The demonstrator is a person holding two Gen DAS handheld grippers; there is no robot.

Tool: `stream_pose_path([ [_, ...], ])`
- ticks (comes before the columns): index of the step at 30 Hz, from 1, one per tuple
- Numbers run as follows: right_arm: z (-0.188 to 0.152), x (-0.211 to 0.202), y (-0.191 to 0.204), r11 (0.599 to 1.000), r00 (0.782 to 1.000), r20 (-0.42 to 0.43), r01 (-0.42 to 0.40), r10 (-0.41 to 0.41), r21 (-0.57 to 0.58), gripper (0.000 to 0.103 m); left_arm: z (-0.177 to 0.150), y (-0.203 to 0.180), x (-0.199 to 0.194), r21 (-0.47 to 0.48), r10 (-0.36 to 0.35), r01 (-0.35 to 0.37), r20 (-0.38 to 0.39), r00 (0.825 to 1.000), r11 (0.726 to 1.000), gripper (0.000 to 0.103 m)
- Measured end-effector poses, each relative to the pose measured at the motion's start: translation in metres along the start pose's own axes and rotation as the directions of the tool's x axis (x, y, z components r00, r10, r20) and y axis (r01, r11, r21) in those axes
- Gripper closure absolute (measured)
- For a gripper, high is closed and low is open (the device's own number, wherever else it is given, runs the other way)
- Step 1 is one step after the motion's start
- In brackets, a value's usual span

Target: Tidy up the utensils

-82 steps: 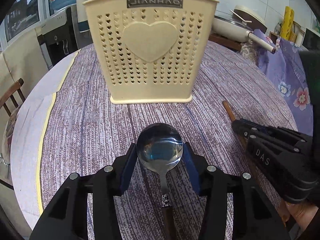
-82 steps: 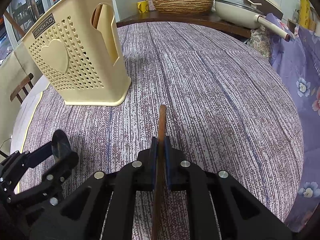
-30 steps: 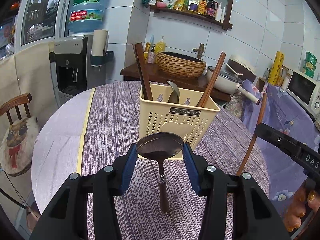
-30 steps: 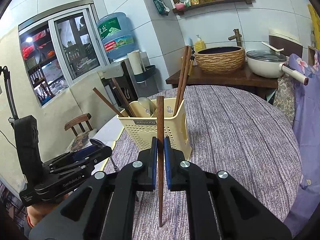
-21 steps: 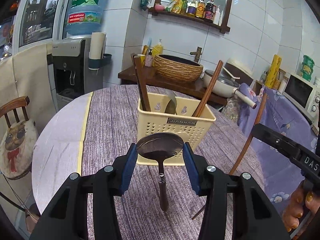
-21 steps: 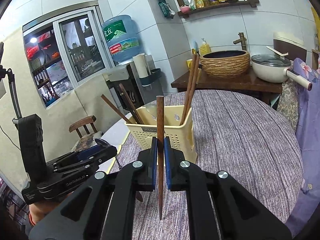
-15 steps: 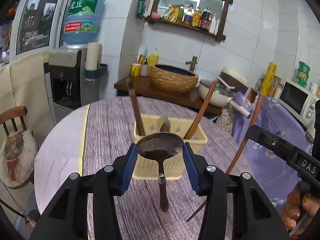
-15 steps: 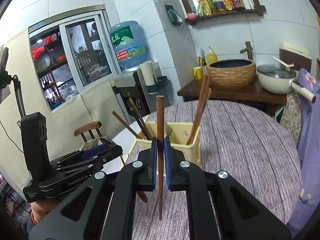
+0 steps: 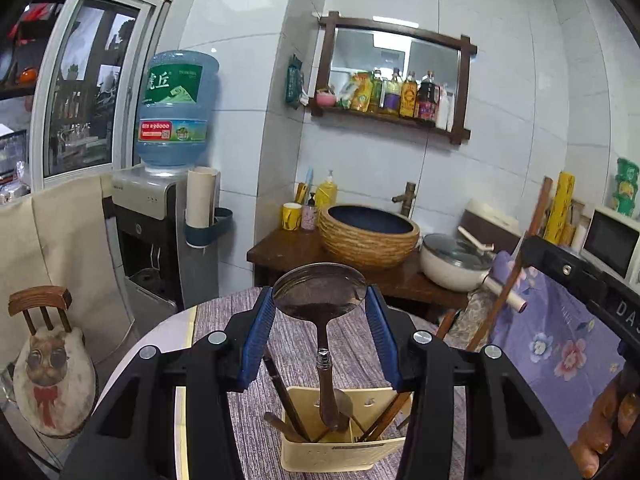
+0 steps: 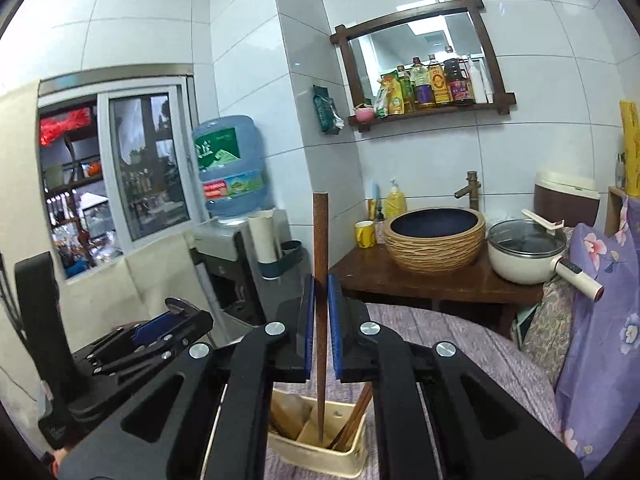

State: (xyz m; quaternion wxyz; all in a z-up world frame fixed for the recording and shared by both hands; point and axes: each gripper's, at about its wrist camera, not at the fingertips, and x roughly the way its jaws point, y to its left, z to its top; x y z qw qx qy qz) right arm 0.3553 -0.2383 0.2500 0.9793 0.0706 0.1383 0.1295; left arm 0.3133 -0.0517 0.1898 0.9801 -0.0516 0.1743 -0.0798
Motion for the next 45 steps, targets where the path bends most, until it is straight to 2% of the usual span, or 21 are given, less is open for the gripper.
stream_pose_path([
  [6,-0.047,0.039,-0.008,1.0,0.997,-0.074,0.026,-0.026,-0.01,0.095,-0.041,-0.003,0.03,0.013,0.01,-0.009,-0.076,0.997,1.0,0.056],
  [8,-0.06,0.046,-0.008,0.999,0.995,-0.099,0.029,-0.031,-0.012,0.095,-0.05,-0.008,0.026,0.065,0.055,-0.054,-0.026,0.998,0.996,0.056],
  [10,-0.072,0.051,-0.009,0.999,0.993,-0.116,0.033,-0.035,-0.012,0.095,-0.054,-0.012,0.021,0.097,0.068,-0.069,0.007,0.998,0.993,0.056],
  [13,-0.086,0.059,-0.013,0.999,0.989,-0.145,0.035,-0.035,-0.005,0.095,-0.054,-0.013,0.021,0.119,0.072,-0.073,0.009,0.997,0.99,0.056],
  [18,-0.099,0.059,-0.007,0.998,0.989,-0.141,0.041,-0.048,-0.047,0.096,-0.052,-0.017,0.032,0.149,0.094,-0.092,-0.004,0.996,0.985,0.056],
  [19,-0.101,0.058,-0.006,0.998,0.989,-0.142,0.036,-0.043,-0.049,0.098,-0.053,-0.018,0.031,0.151,0.093,-0.091,-0.003,0.996,0.984,0.056],
  [23,-0.109,0.055,-0.006,0.999,0.989,-0.147,0.023,-0.03,-0.047,0.099,-0.056,-0.023,0.023,0.158,0.059,-0.058,0.0,0.998,0.986,0.056],
  [25,-0.113,0.053,-0.006,0.999,0.989,-0.148,0.023,-0.03,-0.047,0.099,-0.062,-0.027,0.023,0.179,0.071,-0.068,-0.008,0.997,0.982,0.056],
  [29,-0.12,0.046,-0.008,0.999,0.989,-0.145,0.012,-0.019,-0.048,0.099,-0.076,-0.026,0.027,0.174,0.081,-0.075,-0.024,0.996,0.982,0.056],
  [35,-0.134,0.027,-0.01,0.997,0.989,-0.14,0.035,-0.045,-0.074,0.097,-0.088,-0.015,0.035,0.148,0.088,-0.076,-0.079,0.993,0.986,0.055],
  [36,-0.137,0.022,-0.012,0.997,0.989,-0.139,0.04,-0.049,-0.062,0.092,-0.09,-0.014,0.032,0.146,0.086,-0.075,-0.073,0.994,0.986,0.054],
  [38,-0.143,0.013,-0.018,0.998,0.989,-0.139,0.047,-0.053,-0.047,0.067,-0.093,-0.01,0.022,0.147,0.082,-0.073,-0.056,0.995,0.986,0.045],
  [39,-0.148,0.005,-0.022,0.997,0.988,-0.132,0.071,-0.075,-0.037,0.045,-0.095,-0.009,0.017,0.149,0.077,-0.069,-0.046,0.996,0.986,0.041],
  [41,-0.156,-0.008,-0.027,0.995,0.988,-0.124,0.091,-0.094,-0.026,0.042,-0.099,-0.006,0.005,0.144,0.083,-0.078,-0.026,0.996,0.986,0.031],
  [42,-0.159,-0.012,-0.029,0.996,0.988,-0.128,0.083,-0.086,-0.026,0.042,-0.101,-0.004,-0.003,0.139,0.081,-0.078,-0.013,0.997,0.987,0.023],
  [43,-0.167,-0.02,-0.03,0.996,0.987,-0.138,0.084,-0.087,-0.029,0.037,-0.105,-0.001,-0.011,0.131,0.074,-0.074,0.004,0.997,0.989,0.015],
  [44,-0.172,-0.026,-0.031,0.995,0.986,-0.141,0.09,-0.094,-0.034,0.031,-0.108,0.002,-0.019,0.125,0.069,-0.071,0.019,0.997,0.99,0.011],
  [45,-0.177,-0.031,-0.032,0.995,0.985,-0.14,0.094,-0.099,-0.039,0.016,-0.112,0.005,-0.027,0.12,0.064,-0.069,0.038,0.997,0.99,0.005],
])
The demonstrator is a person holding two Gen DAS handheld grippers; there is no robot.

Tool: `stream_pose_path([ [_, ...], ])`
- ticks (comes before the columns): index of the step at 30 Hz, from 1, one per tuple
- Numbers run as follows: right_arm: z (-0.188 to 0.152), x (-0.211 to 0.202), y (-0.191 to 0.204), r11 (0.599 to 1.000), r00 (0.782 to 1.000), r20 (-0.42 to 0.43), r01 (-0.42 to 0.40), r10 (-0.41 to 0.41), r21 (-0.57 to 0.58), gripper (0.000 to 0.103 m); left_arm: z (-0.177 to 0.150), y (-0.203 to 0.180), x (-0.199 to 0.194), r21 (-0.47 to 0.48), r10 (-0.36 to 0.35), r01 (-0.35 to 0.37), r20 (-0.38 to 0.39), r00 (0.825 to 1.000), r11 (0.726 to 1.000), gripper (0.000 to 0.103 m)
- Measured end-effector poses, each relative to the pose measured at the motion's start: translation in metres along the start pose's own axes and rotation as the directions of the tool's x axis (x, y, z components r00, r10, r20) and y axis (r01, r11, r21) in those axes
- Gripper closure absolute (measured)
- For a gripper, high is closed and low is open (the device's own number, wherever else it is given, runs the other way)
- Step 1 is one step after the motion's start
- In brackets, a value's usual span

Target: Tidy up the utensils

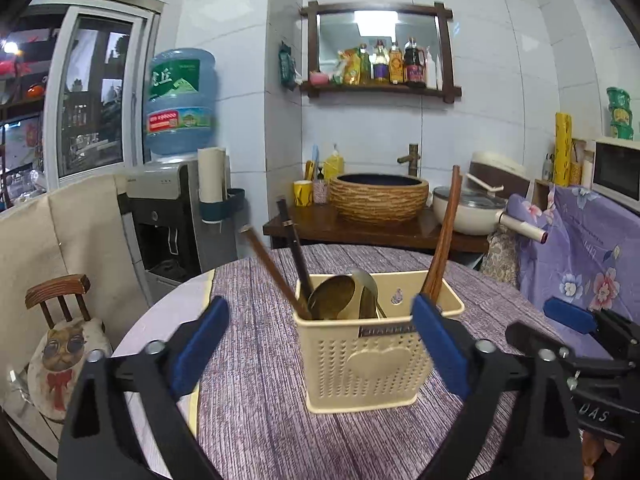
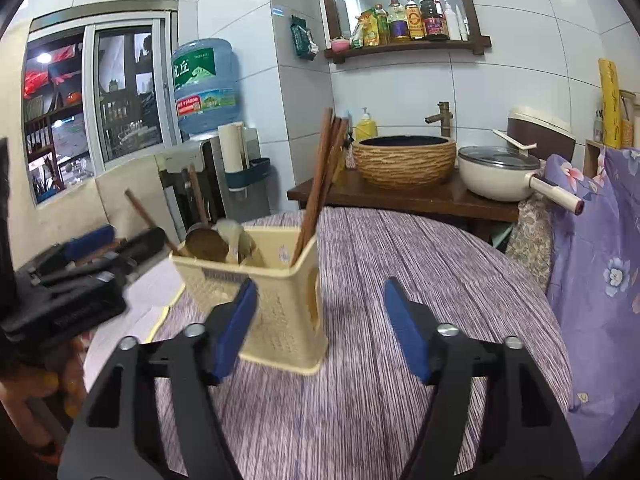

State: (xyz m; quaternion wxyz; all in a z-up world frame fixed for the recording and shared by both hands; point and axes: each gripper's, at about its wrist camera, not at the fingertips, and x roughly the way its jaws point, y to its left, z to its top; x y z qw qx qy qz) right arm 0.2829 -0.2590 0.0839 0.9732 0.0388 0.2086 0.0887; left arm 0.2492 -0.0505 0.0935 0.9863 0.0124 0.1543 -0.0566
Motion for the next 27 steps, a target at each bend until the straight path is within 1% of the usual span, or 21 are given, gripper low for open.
stream_pose_path([
  [1,-0.009,-0.008,-0.001,1.0,1.0,0.007,0.009,-0.009,-0.006,0.009,-0.007,0.003,-0.011,-0.002,-0.005,0.005,0.022,1.0,1.0,0.005],
  [3,-0.028,-0.023,-0.002,1.0,1.0,0.009,0.019,-0.018,-0.025,0.006,-0.018,0.008,-0.026,0.008,-0.006,0.006,0.037,0.999,1.0,0.005],
  [5,-0.047,-0.033,0.0,0.999,1.0,-0.009,0.002,-0.002,-0.034,0.006,-0.035,0.014,-0.041,-0.002,-0.004,0.004,0.035,0.999,1.0,0.005],
  [9,-0.088,-0.054,0.008,0.998,0.998,-0.037,-0.05,0.049,-0.038,0.006,-0.071,0.027,-0.064,-0.05,-0.02,0.019,-0.015,1.0,0.999,0.005],
  [11,-0.108,-0.068,0.014,0.998,0.998,-0.037,-0.055,0.055,-0.022,0.006,-0.085,0.031,-0.075,-0.075,-0.016,0.013,-0.042,0.999,0.997,0.005],
  [14,-0.13,-0.089,0.021,0.996,0.995,-0.049,-0.084,0.084,0.008,0.006,-0.106,0.034,-0.097,-0.115,-0.012,0.006,-0.054,0.998,0.993,0.005],
  [17,-0.142,-0.111,0.029,0.996,0.995,-0.031,-0.093,0.094,0.003,0.006,-0.12,0.03,-0.115,-0.088,-0.016,0.01,-0.062,0.998,0.996,0.005],
  [19,-0.15,-0.131,0.034,0.995,0.995,-0.011,-0.104,0.104,0.002,0.006,-0.129,0.029,-0.131,-0.078,0.004,-0.008,-0.056,0.998,0.997,0.005],
  [21,-0.158,-0.146,0.038,0.995,0.995,0.005,-0.097,0.097,-0.004,0.006,-0.139,0.032,-0.145,-0.103,0.006,-0.012,-0.054,0.999,0.995,0.005],
  [23,-0.168,-0.164,0.043,0.995,0.995,0.027,-0.096,0.096,0.001,0.006,-0.146,0.033,-0.155,-0.134,-0.008,0.0,-0.062,0.998,0.991,0.005],
  [25,-0.174,-0.178,0.046,0.994,0.993,0.043,-0.107,0.106,0.012,0.006,-0.152,0.033,-0.164,-0.14,-0.01,0.0,-0.069,0.998,0.99,0.005],
  [27,-0.176,-0.191,0.048,0.993,0.991,0.071,-0.114,0.113,0.018,0.006,-0.156,0.031,-0.17,-0.133,0.002,-0.011,-0.069,0.998,0.991,0.005],
])
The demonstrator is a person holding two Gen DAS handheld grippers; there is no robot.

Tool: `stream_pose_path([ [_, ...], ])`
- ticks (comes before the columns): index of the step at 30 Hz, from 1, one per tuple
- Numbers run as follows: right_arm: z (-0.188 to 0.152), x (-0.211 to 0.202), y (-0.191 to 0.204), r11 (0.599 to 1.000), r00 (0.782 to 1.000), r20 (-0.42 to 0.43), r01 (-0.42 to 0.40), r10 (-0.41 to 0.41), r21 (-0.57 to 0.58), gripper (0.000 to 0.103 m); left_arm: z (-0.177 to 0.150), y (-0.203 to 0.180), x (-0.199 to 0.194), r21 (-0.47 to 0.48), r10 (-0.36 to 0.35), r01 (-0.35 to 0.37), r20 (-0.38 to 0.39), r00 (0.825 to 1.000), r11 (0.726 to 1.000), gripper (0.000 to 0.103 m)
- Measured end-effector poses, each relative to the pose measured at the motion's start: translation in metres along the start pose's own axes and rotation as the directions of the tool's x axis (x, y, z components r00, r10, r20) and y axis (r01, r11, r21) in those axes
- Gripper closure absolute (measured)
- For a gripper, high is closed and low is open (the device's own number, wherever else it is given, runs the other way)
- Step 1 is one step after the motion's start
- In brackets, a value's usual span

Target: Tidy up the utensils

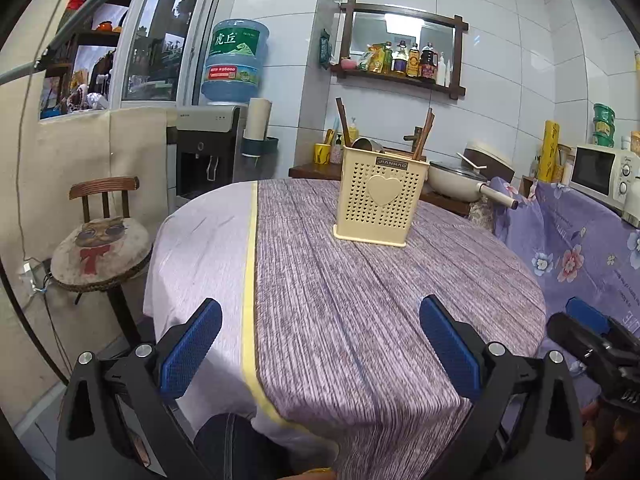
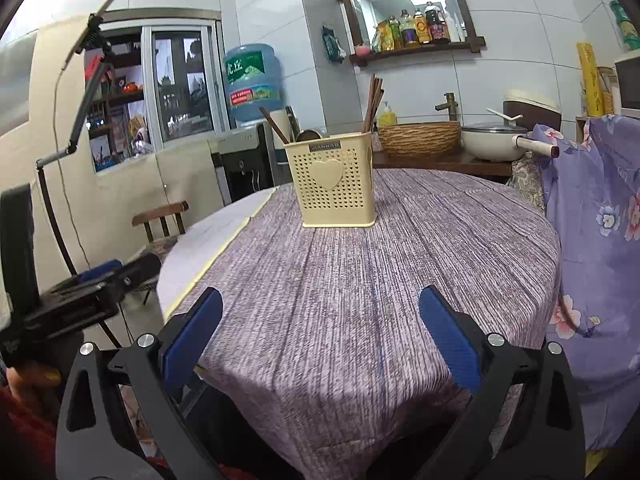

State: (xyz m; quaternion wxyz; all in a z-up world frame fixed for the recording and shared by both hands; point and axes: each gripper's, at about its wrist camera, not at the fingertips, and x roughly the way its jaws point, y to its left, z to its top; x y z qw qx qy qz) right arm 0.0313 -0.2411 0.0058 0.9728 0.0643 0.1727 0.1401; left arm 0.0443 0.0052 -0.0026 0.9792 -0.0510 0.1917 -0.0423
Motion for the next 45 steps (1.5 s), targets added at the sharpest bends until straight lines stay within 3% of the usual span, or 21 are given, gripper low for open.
stream_pose_path([
  [7,0.002,-0.014,0.006,1.0,1.0,0.028,-0.004,0.005,-0.012,0.006,0.0,-0.006,-0.017,0.029,0.002,-0.003,0.046,0.999,1.0,0.005],
  [45,0.004,-0.013,0.005,0.999,1.0,0.027,-0.013,0.014,-0.03,0.006,-0.006,-0.004,-0.022,0.013,0.0,-0.001,0.044,0.999,1.0,0.005],
])
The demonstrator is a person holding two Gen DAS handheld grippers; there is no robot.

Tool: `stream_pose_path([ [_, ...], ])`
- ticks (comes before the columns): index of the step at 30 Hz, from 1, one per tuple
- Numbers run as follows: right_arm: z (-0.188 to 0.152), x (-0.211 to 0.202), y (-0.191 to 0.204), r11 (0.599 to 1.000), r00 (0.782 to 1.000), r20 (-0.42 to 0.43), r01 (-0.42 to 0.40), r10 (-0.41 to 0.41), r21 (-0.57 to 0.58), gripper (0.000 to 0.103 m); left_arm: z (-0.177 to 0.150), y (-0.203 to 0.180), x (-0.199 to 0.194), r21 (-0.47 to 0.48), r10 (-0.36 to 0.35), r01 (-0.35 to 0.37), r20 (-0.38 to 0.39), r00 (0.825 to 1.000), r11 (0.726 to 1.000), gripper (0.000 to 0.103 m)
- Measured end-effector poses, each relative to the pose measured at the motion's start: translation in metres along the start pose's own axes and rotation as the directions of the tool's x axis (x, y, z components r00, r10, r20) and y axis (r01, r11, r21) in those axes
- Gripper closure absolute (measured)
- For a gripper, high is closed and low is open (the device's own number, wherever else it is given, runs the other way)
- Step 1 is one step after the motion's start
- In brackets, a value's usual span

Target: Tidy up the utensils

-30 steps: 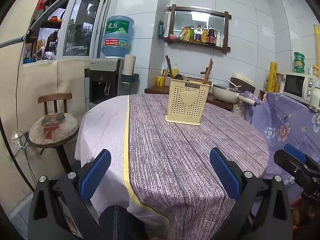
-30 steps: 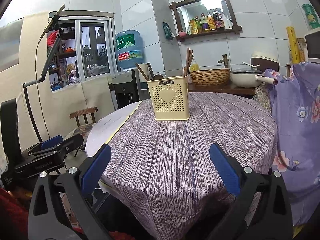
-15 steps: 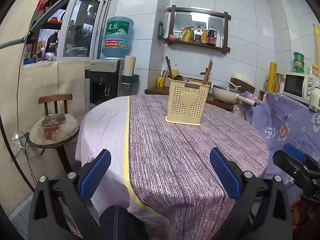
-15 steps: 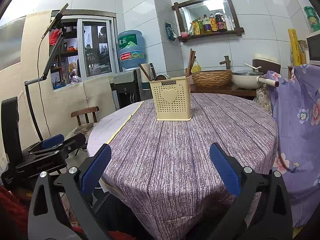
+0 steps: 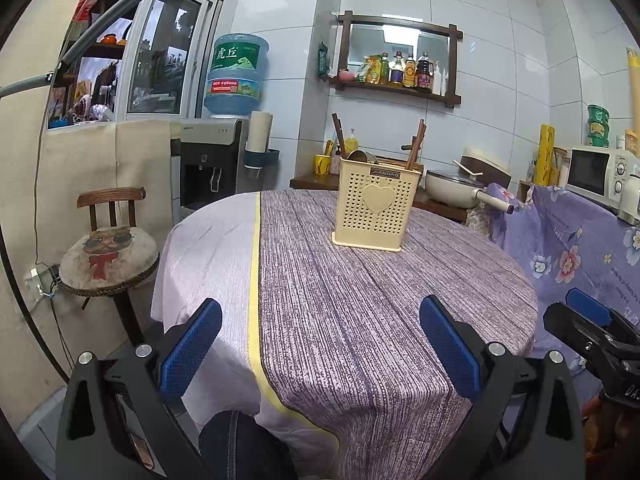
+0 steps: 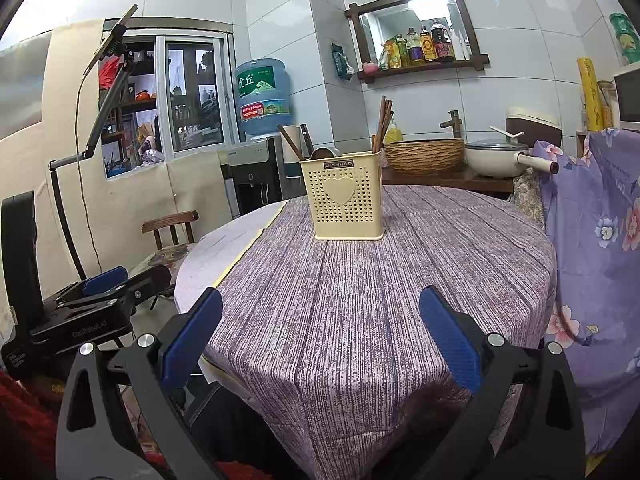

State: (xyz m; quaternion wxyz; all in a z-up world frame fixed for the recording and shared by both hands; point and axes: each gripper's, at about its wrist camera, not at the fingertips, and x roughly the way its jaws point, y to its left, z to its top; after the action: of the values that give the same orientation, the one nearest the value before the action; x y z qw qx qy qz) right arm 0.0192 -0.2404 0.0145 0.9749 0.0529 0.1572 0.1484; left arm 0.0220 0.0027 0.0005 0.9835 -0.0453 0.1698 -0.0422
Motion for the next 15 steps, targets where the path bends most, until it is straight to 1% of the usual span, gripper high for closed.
stream_pose_path([
  [15,-0.0004,0.002,-0.0007,1.0,1.0,-0.003,0.008,-0.008,0.004,0.006,-0.0013,-0.0011,-0.0009,-0.004,0.008,-0.008,0.001,1.0,1.0,0.005],
])
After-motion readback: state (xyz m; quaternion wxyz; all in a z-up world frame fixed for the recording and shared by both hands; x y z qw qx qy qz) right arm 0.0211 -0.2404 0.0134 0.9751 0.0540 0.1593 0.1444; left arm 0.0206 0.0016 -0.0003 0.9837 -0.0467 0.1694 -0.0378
